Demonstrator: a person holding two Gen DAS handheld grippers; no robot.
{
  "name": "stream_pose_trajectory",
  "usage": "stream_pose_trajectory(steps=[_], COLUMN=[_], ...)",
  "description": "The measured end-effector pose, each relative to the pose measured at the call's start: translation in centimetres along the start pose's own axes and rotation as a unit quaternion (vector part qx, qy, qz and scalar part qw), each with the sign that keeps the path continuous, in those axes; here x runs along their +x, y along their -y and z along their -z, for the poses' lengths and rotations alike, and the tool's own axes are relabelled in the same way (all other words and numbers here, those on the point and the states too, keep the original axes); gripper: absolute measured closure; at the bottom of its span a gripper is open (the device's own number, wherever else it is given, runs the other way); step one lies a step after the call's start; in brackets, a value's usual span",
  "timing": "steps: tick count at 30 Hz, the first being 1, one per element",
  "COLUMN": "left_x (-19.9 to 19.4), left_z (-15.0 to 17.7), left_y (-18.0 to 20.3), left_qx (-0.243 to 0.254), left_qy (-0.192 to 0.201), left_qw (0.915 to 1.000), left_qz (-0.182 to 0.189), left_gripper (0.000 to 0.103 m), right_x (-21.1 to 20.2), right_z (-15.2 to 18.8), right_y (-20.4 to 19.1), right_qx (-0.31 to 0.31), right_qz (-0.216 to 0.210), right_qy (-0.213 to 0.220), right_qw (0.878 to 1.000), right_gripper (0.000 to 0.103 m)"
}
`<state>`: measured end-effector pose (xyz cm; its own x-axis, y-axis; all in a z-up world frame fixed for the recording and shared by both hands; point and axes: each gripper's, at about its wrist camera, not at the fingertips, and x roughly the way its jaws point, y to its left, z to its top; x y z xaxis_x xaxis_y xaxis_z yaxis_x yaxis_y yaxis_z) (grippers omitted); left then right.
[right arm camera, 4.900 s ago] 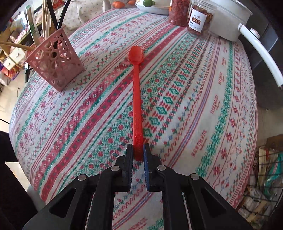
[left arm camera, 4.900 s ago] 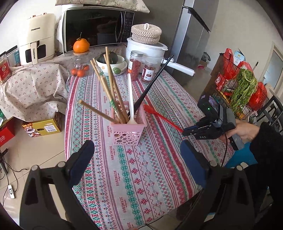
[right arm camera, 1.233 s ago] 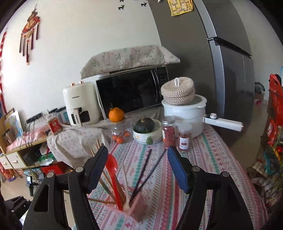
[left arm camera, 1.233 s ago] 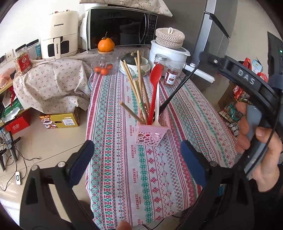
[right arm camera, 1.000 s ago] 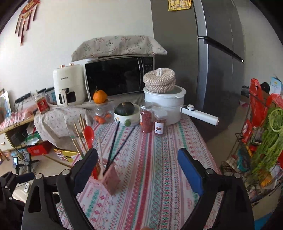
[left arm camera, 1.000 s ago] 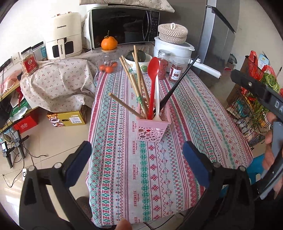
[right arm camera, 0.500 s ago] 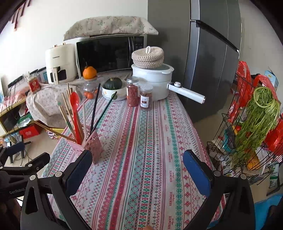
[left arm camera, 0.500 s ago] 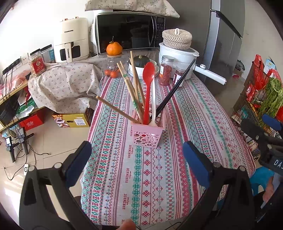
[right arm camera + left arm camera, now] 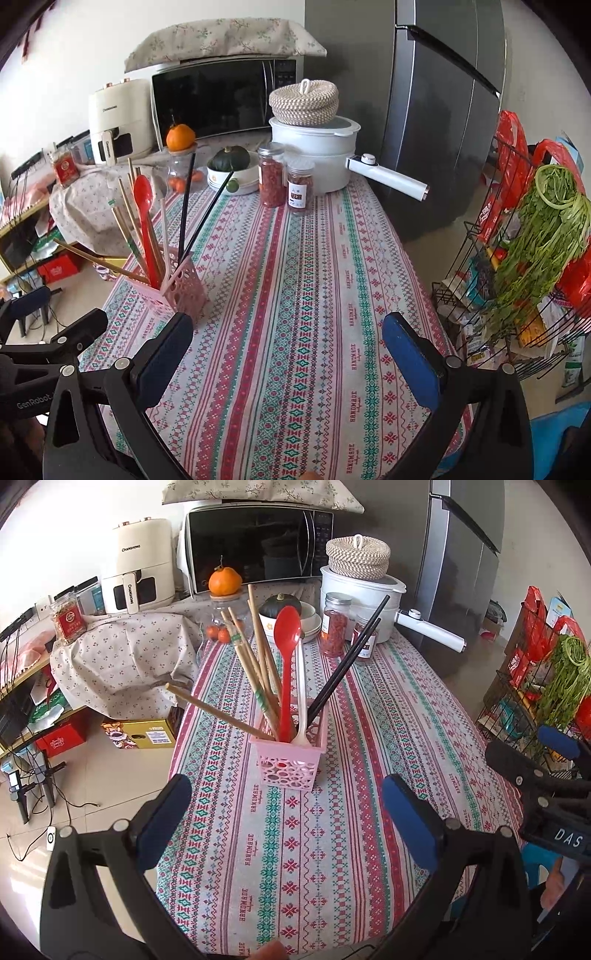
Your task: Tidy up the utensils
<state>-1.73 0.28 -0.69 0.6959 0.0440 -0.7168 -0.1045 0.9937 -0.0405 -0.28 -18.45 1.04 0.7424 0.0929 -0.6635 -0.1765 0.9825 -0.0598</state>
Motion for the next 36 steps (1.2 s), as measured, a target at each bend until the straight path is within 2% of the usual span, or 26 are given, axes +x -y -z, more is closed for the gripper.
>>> stream_pose_trajectory(steps=[36], left_x=[-0.06], left_z=[0.16], left_y=[-0.14], left_qx=[-0.002], left_qy=[-0.002], left_qw=[1.0], left_qz=[0.005], left_gripper=[0.001], right_x=[0.34], right_z=[0.38], right_y=[-0.37], right_qx=[0.005], right_qz=[-0.005], right_qy=[-0.012], right_qw=[1.0], right_gripper=[0.0])
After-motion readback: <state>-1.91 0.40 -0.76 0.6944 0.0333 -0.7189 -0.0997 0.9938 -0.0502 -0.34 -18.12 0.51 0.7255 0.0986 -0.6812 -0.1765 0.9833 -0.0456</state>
